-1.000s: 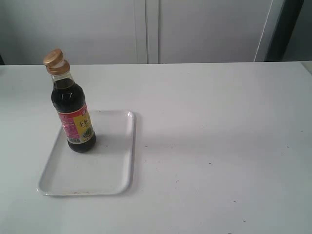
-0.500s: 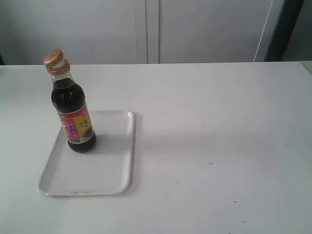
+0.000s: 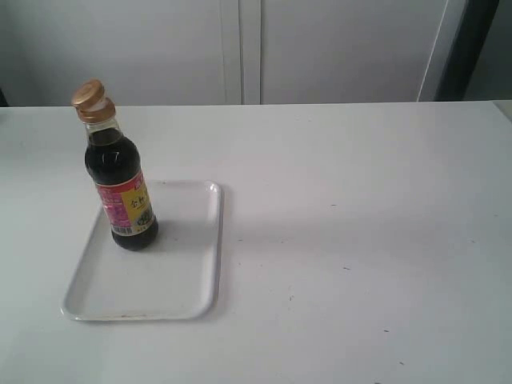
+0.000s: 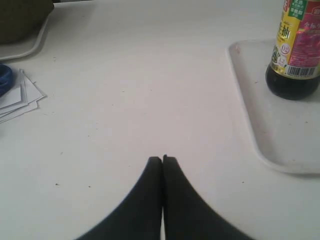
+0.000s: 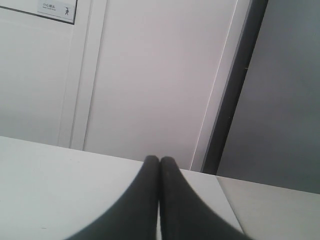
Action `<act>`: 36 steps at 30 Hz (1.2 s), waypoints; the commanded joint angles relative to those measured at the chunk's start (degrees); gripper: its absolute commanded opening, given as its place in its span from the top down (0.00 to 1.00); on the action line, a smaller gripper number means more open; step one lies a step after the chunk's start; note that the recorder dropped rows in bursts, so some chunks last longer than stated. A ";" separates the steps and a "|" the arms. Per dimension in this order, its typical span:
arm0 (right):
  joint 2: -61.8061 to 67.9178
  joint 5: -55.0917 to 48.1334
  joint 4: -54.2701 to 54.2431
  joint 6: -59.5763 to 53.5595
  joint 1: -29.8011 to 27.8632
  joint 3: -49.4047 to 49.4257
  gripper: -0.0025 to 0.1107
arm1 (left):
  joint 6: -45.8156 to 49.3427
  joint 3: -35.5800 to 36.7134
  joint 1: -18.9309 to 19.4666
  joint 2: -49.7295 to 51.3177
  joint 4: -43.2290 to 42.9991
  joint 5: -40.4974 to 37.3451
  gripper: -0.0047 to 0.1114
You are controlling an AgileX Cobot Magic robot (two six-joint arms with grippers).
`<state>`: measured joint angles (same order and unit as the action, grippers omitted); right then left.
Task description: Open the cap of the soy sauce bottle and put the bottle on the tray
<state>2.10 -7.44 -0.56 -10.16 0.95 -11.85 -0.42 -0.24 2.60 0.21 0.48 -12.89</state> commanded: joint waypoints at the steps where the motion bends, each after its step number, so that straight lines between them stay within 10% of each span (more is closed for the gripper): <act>1: -0.23 0.02 -0.05 0.13 -0.45 0.10 0.98 | -0.21 0.24 0.24 -0.21 0.71 -0.01 0.96; 36: -2.10 -3.92 3.32 8.79 -0.45 7.89 0.98 | -0.21 0.24 0.24 -0.21 0.71 -0.01 0.96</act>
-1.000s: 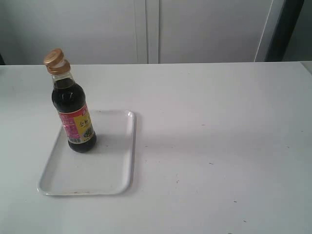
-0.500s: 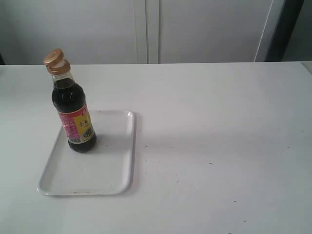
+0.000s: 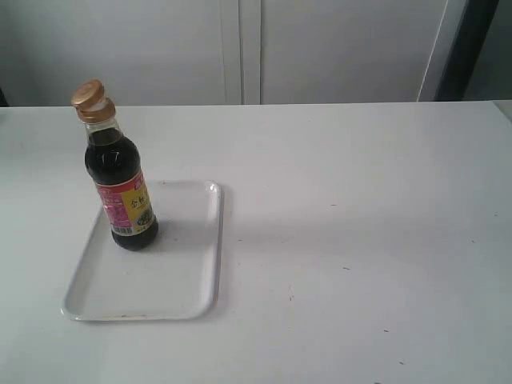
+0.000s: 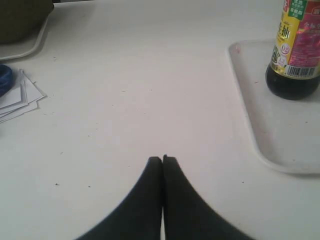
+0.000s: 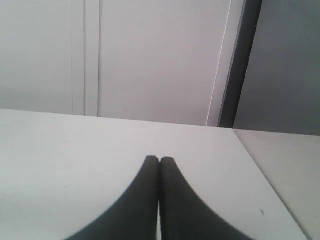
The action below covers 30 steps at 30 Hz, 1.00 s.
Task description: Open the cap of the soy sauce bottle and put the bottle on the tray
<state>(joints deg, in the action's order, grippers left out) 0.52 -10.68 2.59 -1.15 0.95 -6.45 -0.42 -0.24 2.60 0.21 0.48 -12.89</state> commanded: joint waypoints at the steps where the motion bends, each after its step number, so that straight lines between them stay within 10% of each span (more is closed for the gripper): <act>1: -0.52 -0.93 0.17 -0.22 -0.45 3.25 0.98 | -0.21 0.24 0.24 -0.21 0.71 -0.01 0.96; 30: -0.52 -8.96 0.17 0.04 -0.45 6.45 0.98 | -0.21 0.24 0.24 -0.21 0.71 -0.01 0.96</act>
